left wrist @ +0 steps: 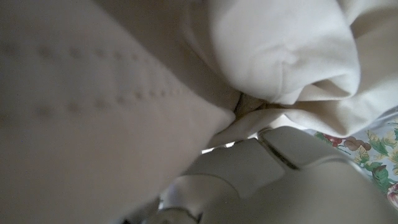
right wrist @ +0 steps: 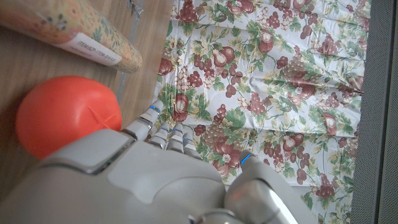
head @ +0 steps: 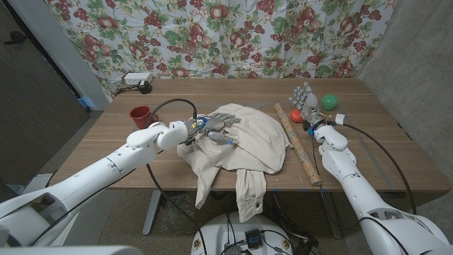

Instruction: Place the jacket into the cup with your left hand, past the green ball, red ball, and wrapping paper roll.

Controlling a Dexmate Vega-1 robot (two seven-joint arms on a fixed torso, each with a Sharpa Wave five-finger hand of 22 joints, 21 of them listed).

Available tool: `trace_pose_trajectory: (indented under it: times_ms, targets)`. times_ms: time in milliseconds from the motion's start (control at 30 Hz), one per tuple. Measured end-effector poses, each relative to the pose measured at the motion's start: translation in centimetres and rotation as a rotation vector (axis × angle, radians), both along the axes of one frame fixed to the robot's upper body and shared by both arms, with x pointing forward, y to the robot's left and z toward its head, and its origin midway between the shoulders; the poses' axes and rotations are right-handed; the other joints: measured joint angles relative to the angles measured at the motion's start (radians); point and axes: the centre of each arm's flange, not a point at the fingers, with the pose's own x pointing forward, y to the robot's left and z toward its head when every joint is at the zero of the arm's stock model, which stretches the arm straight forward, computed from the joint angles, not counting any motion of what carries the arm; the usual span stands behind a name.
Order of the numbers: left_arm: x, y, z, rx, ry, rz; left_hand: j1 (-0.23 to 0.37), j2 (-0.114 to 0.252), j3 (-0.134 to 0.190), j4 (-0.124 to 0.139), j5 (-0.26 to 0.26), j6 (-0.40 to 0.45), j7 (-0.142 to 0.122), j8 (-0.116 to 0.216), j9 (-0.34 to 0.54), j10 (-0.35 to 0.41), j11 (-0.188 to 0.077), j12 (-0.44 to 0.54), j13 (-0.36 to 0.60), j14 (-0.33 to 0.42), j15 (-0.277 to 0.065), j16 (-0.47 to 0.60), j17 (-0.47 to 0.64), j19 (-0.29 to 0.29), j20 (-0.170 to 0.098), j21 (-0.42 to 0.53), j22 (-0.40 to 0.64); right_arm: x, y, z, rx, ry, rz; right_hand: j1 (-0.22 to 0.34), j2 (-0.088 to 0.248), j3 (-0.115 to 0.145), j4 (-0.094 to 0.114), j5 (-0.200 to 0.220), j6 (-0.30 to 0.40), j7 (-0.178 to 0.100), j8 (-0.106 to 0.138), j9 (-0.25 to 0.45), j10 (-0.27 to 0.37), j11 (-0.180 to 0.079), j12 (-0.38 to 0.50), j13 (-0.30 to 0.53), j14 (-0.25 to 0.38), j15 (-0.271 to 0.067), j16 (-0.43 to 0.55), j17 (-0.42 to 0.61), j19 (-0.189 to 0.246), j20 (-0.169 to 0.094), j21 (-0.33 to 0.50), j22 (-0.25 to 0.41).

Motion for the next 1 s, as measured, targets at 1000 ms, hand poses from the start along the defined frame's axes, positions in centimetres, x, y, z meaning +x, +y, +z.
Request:
trace_pose_trajectory:
  times_ms: [1000]
  targets:
    - [-0.3, -1.4, -1.0, 0.095, -0.099, 0.039, 0.568, 0.138, 0.079, -0.139, -0.096, 0.004, -0.004, 0.076, 0.007, 0.002, -0.007, 0.058, -0.004, 0.282, -0.019, 0.038, -0.012, 0.473, 0.029, 0.189, 0.016, 0.1, 0.0, -0.2, 0.004, -0.001, 0.000, 0.000, 0.000, 0.000, 0.000, 0.000, 0.000, 0.000, 0.000, 0.000, 0.000, 0.000, 0.000, 0.000, 0.000, 0.000, 0.000, 0.000, 0.000, 0.000, 0.000, 0.000]
